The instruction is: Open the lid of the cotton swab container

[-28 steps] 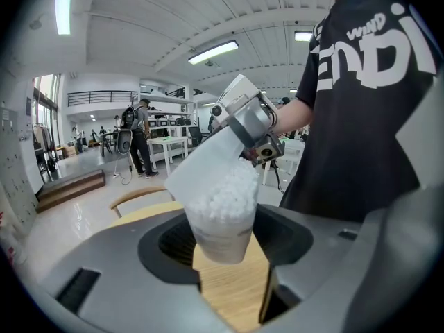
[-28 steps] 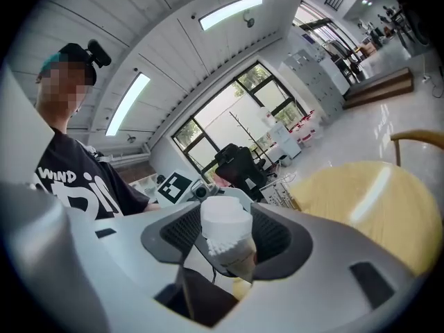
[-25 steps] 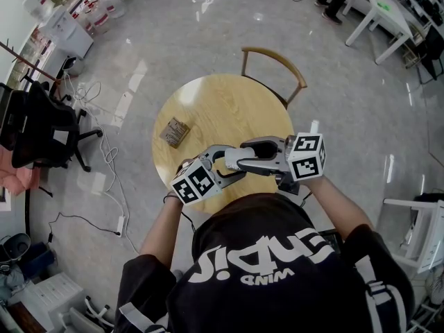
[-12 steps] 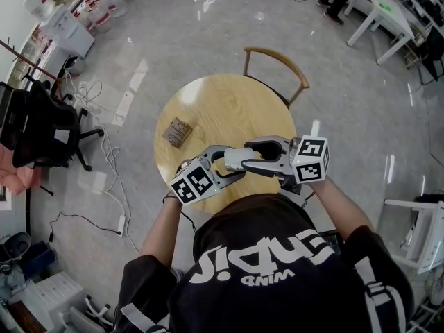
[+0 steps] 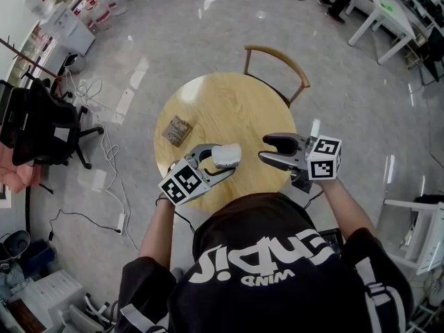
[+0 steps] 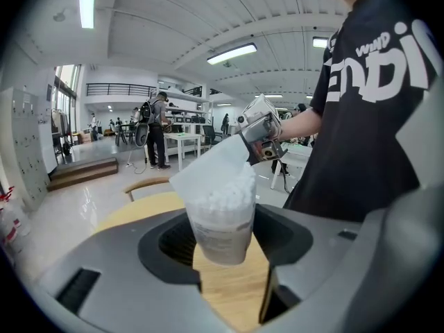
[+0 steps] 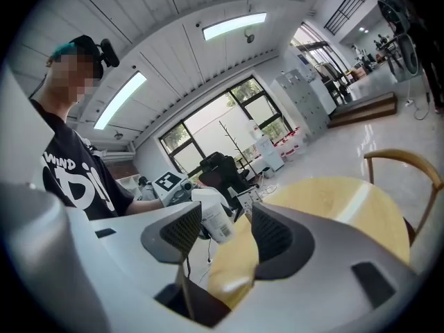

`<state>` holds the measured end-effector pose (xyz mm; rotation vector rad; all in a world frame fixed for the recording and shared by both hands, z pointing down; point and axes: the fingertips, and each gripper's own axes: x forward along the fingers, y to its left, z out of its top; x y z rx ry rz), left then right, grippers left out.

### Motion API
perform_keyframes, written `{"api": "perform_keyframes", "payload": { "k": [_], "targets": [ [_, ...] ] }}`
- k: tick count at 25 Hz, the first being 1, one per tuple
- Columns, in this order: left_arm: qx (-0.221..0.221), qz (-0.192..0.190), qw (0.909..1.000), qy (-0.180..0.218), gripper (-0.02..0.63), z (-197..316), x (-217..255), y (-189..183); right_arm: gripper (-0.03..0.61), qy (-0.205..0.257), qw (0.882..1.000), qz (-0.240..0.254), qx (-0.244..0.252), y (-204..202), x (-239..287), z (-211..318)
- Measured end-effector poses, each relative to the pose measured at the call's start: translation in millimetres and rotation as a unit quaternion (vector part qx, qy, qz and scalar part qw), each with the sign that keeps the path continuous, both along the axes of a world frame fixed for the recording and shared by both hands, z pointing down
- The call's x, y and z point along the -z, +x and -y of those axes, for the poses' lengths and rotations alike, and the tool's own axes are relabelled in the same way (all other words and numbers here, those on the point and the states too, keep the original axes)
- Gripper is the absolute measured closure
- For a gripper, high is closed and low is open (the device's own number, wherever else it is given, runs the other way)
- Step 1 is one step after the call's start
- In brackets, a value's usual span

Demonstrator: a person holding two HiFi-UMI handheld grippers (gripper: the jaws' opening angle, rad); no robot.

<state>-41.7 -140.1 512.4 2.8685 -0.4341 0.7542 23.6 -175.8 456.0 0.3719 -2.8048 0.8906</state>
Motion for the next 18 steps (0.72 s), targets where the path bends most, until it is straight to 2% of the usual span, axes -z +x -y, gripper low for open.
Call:
{"api": "perform_keyframes", "payload": {
  "k": [7,13,18],
  "targets": [
    [0.041,-0.01,0.9991,-0.002,0.365,4,6,-17,0.37,0.009,1.0,-0.013,-0.024,22,-1,0],
    [0.066,-0.012,0.9977,-0.002,0.365,4,9,-20,0.449,0.038,0.997,-0.028,-0.058,35,-3,4],
    [0.091,-0.022,0.9956,-0.007,0.367,2,9,-22,0.514,0.048,0.992,-0.039,-0.109,51,-10,10]
  ]
}}
